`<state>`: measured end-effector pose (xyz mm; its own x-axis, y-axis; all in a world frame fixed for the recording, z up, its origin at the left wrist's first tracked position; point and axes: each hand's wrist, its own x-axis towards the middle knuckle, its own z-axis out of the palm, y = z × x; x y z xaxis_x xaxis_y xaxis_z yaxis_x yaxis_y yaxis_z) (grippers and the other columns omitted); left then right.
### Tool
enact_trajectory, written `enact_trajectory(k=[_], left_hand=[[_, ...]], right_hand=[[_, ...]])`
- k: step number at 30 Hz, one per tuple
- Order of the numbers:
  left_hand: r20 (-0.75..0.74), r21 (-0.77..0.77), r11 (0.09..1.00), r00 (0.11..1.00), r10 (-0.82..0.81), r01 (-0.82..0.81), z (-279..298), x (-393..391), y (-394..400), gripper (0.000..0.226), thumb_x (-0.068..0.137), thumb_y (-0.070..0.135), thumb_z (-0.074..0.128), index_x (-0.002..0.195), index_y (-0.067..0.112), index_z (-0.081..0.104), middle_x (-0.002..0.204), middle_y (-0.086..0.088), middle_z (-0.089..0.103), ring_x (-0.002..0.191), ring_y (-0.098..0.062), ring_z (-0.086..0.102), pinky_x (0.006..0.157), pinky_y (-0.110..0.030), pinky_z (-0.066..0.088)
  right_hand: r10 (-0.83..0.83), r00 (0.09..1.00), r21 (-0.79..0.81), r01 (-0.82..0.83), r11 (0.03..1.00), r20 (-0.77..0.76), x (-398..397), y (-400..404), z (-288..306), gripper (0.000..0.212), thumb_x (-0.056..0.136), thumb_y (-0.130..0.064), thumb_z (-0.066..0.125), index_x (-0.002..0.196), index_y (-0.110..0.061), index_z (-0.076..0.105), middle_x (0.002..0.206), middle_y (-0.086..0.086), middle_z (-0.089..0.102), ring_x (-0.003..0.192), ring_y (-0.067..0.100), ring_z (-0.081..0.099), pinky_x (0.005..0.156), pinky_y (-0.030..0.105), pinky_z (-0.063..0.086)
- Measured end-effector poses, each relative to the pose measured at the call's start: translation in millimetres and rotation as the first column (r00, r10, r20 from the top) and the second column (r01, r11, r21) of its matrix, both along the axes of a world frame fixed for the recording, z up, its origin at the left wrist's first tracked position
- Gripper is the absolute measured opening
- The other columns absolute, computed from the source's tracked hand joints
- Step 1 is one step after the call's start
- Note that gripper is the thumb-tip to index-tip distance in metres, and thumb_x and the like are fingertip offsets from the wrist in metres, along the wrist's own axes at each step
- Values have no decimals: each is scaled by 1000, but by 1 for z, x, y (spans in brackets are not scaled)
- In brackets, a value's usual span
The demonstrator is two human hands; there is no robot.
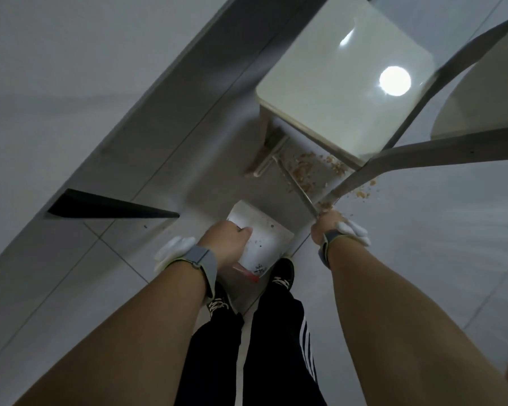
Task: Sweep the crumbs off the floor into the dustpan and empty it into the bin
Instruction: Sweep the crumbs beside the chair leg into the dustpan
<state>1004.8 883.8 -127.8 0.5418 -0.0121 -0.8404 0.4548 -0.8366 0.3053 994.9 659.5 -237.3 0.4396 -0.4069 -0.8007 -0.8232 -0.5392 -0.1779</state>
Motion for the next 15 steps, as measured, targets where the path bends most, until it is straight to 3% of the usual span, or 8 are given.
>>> enact_trajectory(k=[3, 4, 7, 9, 13, 15], left_hand=[[9, -27, 999, 1000, 24, -23, -1, -6, -9, 47, 100, 38, 41, 61, 12, 37, 62, -9, 40, 61, -24, 43, 52, -28, 28], [-2, -38, 999, 1000, 27, -27, 1, -7, -13, 47, 100, 37, 41, 61, 12, 37, 64, -11, 41, 64, -24, 43, 55, -29, 28], [-19, -49, 999, 1000, -5, 4, 8, -9, -24, 49, 101, 34, 40, 57, 13, 37, 58, -8, 42, 60, -27, 45, 56, -26, 31], [-32, -48, 999, 999, -24, 22, 11, -6, -29, 52, 102, 34, 39, 54, 14, 32, 54, -7, 37, 62, -28, 41, 60, -28, 29], [-43, -53, 999, 999, -2, 0, 5, 0, -36, 49, 101, 37, 39, 60, 11, 36, 65, -14, 50, 67, -28, 43, 62, -30, 31], [-45, -54, 999, 999, -2, 0, 2, 0, -34, 46, 100, 39, 40, 65, 9, 40, 68, -15, 52, 67, -27, 45, 60, -30, 32]], right_hand=[[171, 979, -27, -175, 984, -110, -45, -23, 3, 32, 91, -17, 47, 120, -23, 60, 101, 7, 63, 86, 29, 61, 67, 30, 43], [174, 979, -45, -180, 983, -108, -69, -31, 1, 33, 90, -24, 45, 120, -30, 59, 102, 5, 64, 83, 28, 61, 69, 30, 46], [32, 998, -84, -36, 996, -47, -140, -44, 12, 47, 91, -47, 40, 136, -42, 50, 126, 5, 64, 100, 31, 63, 87, 32, 50], [-51, 998, -69, 49, 996, -34, -155, -48, 15, 49, 92, -55, 37, 139, -47, 45, 125, 8, 65, 97, 31, 65, 86, 33, 52], [-71, 996, -65, 75, 995, 63, -106, -43, 7, 47, 94, -50, 39, 141, -45, 42, 127, 9, 64, 99, 33, 63, 91, 34, 49], [-80, 988, -48, 87, 995, 133, -63, -34, 5, 44, 95, -38, 42, 139, -41, 46, 119, 7, 66, 78, 26, 59, 81, 30, 49]])
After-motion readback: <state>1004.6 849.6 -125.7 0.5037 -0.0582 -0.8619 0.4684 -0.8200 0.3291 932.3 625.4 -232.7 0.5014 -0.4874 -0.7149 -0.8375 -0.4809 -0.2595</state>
